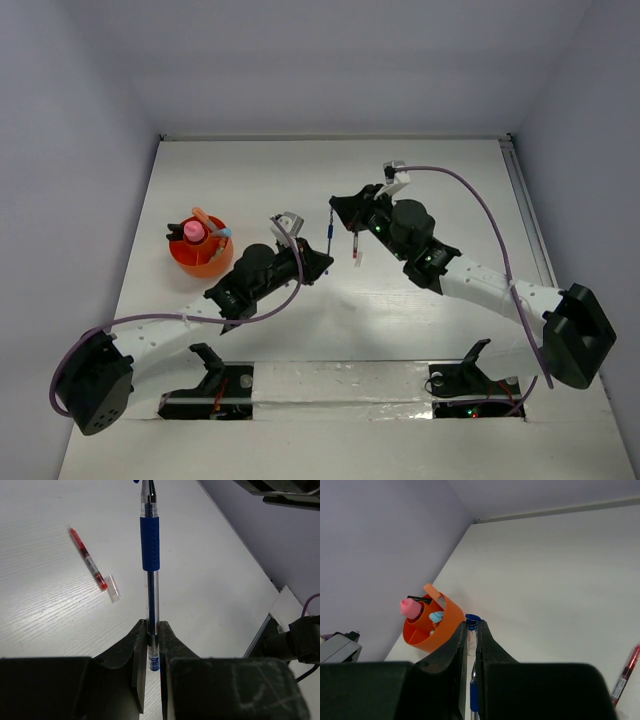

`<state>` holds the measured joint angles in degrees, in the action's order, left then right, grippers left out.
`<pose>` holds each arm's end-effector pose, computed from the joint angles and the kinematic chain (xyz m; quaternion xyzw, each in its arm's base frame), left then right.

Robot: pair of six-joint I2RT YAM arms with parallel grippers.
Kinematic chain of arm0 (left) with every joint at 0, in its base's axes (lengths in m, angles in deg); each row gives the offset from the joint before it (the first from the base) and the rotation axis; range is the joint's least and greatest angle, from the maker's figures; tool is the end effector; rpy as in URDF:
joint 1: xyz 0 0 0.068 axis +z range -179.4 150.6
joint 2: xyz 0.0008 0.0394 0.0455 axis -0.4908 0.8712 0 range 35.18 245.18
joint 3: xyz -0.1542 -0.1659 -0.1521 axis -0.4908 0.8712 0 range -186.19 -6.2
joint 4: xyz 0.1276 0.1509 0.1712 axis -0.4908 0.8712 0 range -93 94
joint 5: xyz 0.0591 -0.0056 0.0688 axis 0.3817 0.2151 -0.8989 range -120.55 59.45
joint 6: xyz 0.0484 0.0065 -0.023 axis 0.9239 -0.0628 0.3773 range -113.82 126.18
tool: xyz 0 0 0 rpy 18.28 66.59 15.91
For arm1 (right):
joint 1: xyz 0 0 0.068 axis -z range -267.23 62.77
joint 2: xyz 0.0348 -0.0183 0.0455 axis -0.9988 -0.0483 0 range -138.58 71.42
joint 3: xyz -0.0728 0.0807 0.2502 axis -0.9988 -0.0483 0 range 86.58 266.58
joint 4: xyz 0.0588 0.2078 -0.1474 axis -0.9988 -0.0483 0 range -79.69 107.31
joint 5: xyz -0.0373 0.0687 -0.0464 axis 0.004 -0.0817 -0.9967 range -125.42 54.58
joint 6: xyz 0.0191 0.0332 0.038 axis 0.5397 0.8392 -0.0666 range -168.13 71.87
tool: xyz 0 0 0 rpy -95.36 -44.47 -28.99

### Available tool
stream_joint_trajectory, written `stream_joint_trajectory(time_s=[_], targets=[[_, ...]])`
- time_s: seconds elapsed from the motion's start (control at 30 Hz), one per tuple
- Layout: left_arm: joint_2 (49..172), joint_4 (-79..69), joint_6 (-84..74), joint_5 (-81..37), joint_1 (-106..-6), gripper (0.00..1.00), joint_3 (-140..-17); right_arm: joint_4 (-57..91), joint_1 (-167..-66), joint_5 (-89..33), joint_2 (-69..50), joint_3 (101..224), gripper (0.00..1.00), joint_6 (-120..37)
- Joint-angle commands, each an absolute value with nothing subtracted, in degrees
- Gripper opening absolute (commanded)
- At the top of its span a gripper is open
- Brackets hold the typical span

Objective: Sort the stationery into containers
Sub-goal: Close the pen cap on the pen.

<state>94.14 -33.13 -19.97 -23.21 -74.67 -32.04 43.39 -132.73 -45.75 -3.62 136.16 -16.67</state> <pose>0.1594 -0.1673 0.2503 0.1637 0.7064 -0.4387 0.5307 0.2204 0.2150 0.3185 -0.0221 0.7030 0.3910 0.5937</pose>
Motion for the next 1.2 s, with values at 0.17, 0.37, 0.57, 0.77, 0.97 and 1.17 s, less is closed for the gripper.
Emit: stream_joint_trajectory(time_s=[0.17,0.37,0.57,0.77,0.97,1.17], targets=[[91.4,-34.7,-19.4,-24.6,-74.7,0.0,-31.6,44.3,-133.3,-50.2,-2.2,139.2,0.0,-21.2],[91.8,-34.7,-19.4,-24.4,-74.7,0.0,-31.7,43.6,-133.8,-48.1,-2.9,139.7,0.0,-21.1],[92.0,-34.8,-19.3,-24.2,-74.7,0.0,-31.8,43.8,-134.3,-47.0,-3.7,140.4,0.0,-20.7],[92.1,-34.8,-19.4,-24.1,-74.7,0.0,-31.8,44.5,-134.9,-47.1,-3.6,140.0,0.0,-20.3],[91.5,-34.7,-19.3,-24.4,-74.7,0.0,-31.7,43.5,-134.9,-46.7,-3.8,140.4,0.0,-20.4],[90.8,-34.4,-19.2,-25.3,-74.7,0.0,-31.5,43.1,-134.9,-46.2,-3.5,139.1,0.0,-20.0]])
